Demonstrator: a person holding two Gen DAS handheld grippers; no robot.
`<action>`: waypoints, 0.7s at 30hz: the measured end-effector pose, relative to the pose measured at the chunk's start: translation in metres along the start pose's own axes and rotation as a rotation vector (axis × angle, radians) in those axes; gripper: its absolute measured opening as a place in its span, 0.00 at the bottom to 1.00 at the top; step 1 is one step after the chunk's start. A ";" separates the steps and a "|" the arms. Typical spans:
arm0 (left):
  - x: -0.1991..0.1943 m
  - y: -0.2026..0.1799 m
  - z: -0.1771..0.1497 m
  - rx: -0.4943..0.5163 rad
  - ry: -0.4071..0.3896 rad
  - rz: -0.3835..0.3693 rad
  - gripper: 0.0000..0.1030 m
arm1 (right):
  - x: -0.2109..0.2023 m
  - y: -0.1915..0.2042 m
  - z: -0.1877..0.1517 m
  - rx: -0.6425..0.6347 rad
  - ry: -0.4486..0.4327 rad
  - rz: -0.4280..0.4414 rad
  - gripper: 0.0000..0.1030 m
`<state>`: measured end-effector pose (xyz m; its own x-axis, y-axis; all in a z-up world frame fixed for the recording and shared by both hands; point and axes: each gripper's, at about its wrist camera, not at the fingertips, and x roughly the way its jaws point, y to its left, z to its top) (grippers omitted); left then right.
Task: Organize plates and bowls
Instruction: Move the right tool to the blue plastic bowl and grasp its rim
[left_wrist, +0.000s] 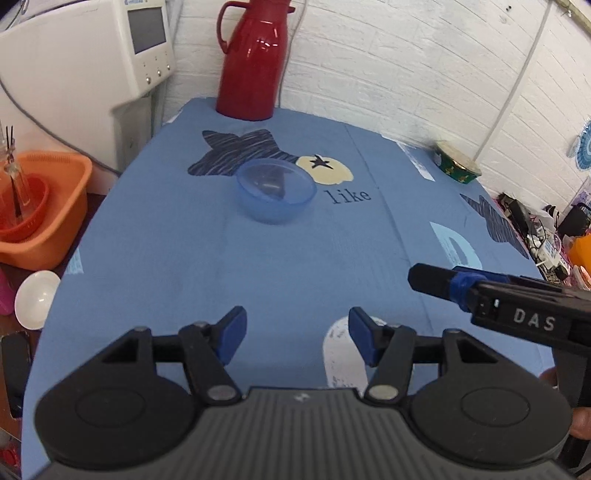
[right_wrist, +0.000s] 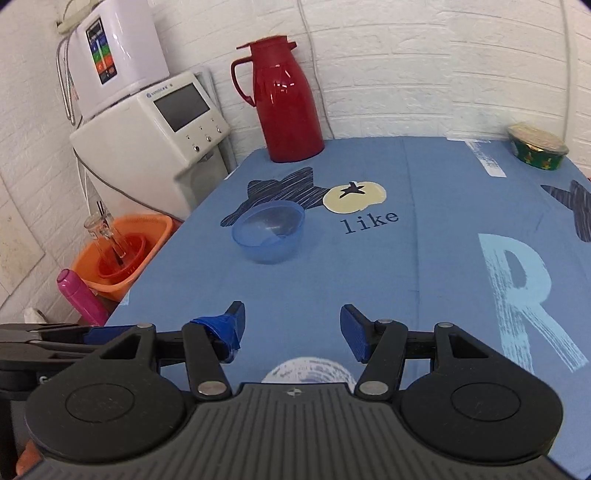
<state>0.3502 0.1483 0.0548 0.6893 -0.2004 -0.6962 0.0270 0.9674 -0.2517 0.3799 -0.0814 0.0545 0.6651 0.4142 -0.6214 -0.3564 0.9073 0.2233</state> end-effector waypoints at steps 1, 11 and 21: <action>0.005 0.007 0.008 -0.012 0.002 0.003 0.58 | 0.012 0.002 0.007 -0.006 0.017 0.011 0.42; 0.091 0.065 0.090 -0.175 0.032 0.043 0.58 | 0.113 -0.002 0.064 0.012 0.119 -0.068 0.42; 0.154 0.078 0.112 -0.241 0.088 0.072 0.58 | 0.176 -0.011 0.087 0.045 0.149 -0.078 0.42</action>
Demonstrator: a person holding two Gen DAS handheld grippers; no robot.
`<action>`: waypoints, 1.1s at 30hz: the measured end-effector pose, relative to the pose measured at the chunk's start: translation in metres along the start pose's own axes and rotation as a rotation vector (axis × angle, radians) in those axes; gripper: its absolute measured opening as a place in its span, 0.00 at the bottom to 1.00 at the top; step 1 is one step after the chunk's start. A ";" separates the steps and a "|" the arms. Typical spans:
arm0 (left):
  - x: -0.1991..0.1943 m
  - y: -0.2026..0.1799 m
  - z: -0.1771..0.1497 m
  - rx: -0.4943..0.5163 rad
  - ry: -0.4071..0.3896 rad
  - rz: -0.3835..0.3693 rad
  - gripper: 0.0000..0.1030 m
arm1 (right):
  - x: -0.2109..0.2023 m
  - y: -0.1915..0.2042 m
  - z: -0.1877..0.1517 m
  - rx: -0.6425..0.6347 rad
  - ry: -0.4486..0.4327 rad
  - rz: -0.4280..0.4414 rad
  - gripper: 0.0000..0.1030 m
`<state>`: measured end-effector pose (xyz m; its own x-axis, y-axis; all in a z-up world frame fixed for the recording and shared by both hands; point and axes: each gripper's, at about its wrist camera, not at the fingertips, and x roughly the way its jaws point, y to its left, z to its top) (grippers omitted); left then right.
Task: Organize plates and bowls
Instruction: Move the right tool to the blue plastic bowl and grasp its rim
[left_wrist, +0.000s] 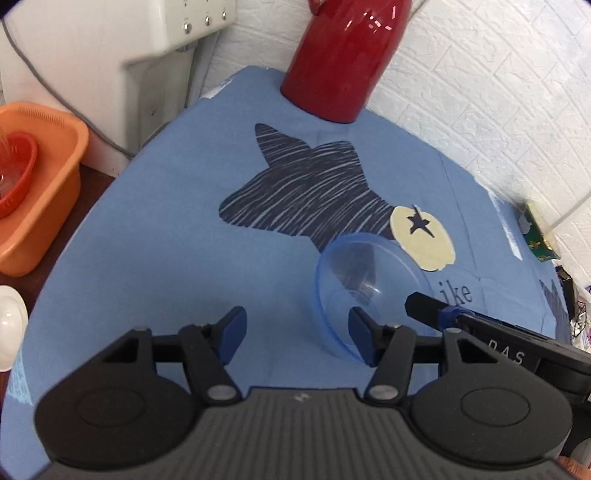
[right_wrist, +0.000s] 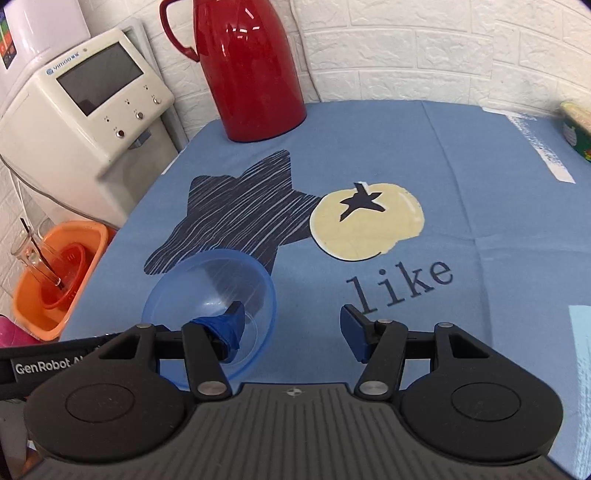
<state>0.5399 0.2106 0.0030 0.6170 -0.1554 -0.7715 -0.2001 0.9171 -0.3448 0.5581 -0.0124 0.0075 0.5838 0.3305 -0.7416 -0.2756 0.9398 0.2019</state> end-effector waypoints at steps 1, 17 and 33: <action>0.004 0.000 0.001 -0.001 -0.001 0.005 0.58 | 0.005 0.002 0.001 -0.011 0.004 -0.011 0.42; 0.012 -0.002 -0.008 0.081 -0.066 0.079 0.22 | 0.017 0.019 -0.009 -0.023 0.025 0.082 0.31; 0.008 -0.005 -0.019 -0.001 0.002 0.000 0.02 | 0.010 0.026 -0.003 -0.093 0.022 0.031 0.31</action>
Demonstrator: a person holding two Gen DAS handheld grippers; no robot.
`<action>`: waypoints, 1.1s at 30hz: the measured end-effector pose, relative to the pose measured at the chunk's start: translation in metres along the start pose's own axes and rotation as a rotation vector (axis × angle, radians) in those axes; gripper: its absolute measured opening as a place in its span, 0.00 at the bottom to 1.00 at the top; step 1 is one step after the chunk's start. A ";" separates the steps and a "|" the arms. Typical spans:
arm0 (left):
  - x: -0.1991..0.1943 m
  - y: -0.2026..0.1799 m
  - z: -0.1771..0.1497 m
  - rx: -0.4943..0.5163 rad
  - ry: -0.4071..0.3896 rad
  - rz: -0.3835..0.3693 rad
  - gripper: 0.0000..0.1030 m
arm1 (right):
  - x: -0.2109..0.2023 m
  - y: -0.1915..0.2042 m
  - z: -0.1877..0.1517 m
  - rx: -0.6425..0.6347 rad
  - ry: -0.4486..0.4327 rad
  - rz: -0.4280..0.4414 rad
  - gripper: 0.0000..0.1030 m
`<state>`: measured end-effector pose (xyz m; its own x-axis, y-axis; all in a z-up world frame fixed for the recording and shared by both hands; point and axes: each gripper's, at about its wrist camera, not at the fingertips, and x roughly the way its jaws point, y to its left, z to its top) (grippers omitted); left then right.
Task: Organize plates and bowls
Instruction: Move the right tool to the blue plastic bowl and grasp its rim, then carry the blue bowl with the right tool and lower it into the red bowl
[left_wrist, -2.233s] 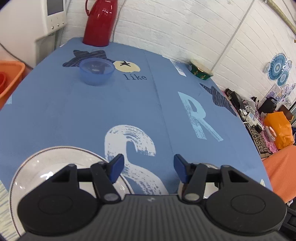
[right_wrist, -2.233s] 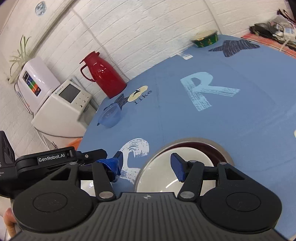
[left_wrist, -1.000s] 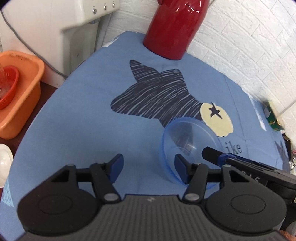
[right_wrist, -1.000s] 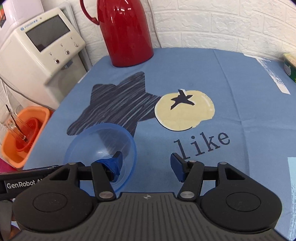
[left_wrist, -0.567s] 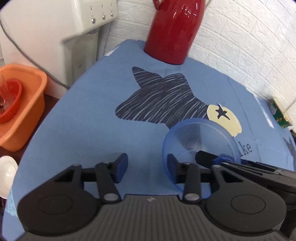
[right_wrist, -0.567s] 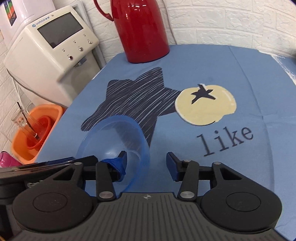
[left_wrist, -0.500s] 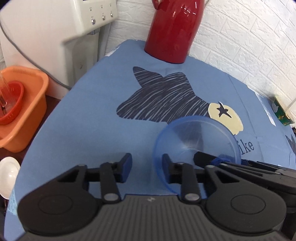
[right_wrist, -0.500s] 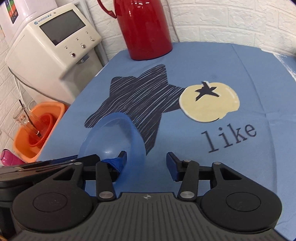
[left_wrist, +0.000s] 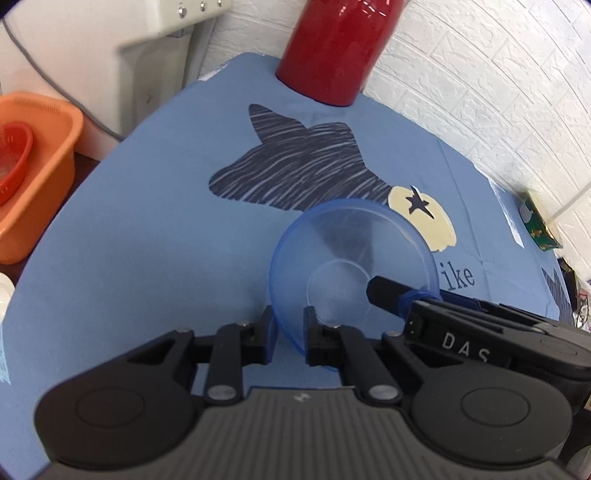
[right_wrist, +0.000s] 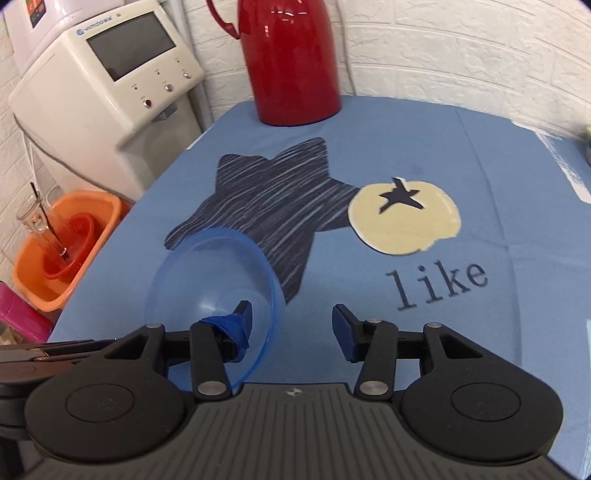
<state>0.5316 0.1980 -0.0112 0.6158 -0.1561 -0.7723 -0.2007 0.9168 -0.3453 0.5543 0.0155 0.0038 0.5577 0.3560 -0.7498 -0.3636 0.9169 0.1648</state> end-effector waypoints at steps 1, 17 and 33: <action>0.000 0.001 0.002 -0.005 -0.004 0.004 0.03 | 0.003 -0.002 0.002 0.014 0.007 0.025 0.32; 0.005 0.004 0.009 0.053 -0.066 0.046 0.11 | 0.016 -0.009 0.000 -0.042 0.006 0.107 0.21; -0.098 -0.060 -0.042 0.151 -0.023 -0.062 0.00 | -0.113 -0.017 -0.057 0.015 0.043 0.126 0.21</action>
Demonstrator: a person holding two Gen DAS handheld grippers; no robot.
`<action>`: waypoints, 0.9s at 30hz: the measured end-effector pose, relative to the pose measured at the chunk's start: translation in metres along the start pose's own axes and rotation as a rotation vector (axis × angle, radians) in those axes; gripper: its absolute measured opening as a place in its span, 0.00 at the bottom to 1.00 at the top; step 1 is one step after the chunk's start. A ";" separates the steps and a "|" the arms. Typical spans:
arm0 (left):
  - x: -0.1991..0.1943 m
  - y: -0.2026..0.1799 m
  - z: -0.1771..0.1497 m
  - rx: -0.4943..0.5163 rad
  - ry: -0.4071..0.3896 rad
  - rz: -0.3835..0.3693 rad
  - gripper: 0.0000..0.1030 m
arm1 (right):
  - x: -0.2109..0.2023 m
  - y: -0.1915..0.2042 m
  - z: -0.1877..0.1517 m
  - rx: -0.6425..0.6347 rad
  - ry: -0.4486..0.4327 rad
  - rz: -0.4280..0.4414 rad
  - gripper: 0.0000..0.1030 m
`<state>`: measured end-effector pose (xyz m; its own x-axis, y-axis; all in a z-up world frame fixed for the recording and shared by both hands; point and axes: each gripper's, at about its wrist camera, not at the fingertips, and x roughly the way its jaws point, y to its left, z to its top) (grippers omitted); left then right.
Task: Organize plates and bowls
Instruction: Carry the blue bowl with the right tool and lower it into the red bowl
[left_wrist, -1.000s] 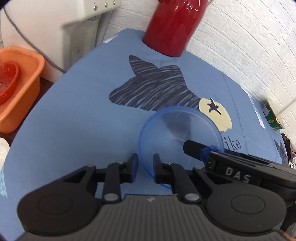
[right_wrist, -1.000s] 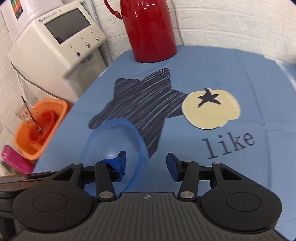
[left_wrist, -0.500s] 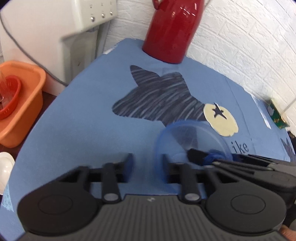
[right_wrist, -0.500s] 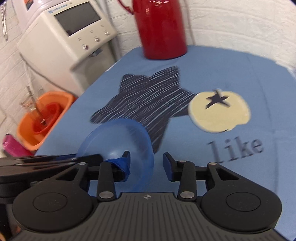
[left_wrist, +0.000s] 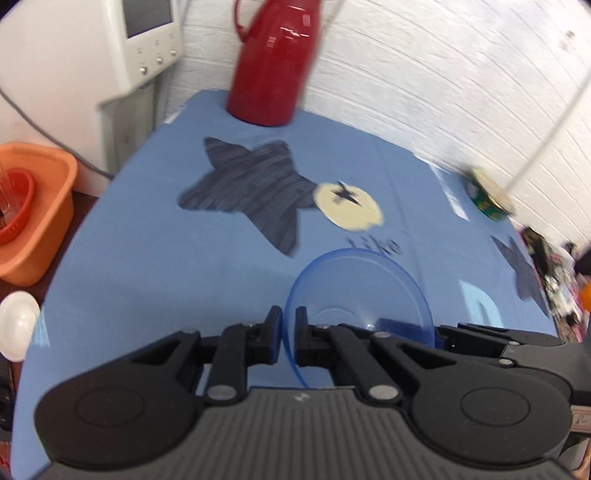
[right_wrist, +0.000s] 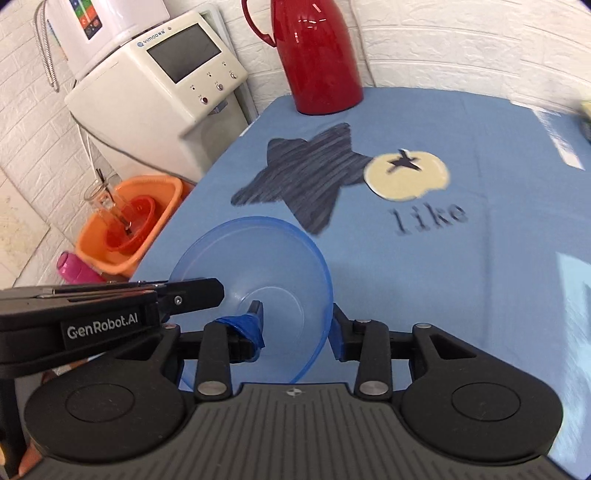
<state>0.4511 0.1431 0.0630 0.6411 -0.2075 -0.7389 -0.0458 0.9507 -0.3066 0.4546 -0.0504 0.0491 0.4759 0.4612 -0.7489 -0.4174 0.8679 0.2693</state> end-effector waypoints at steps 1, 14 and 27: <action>-0.008 -0.009 -0.010 0.007 0.012 -0.020 0.00 | -0.014 -0.003 -0.011 0.003 0.007 -0.011 0.22; -0.069 -0.139 -0.180 0.203 0.083 -0.194 0.00 | -0.155 -0.045 -0.181 0.101 0.003 -0.160 0.25; -0.060 -0.145 -0.209 0.233 0.076 -0.181 0.31 | -0.157 -0.056 -0.217 0.114 -0.074 -0.146 0.24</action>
<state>0.2592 -0.0307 0.0265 0.5632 -0.3869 -0.7301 0.2465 0.9220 -0.2984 0.2355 -0.2115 0.0203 0.5821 0.3375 -0.7397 -0.2510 0.9399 0.2313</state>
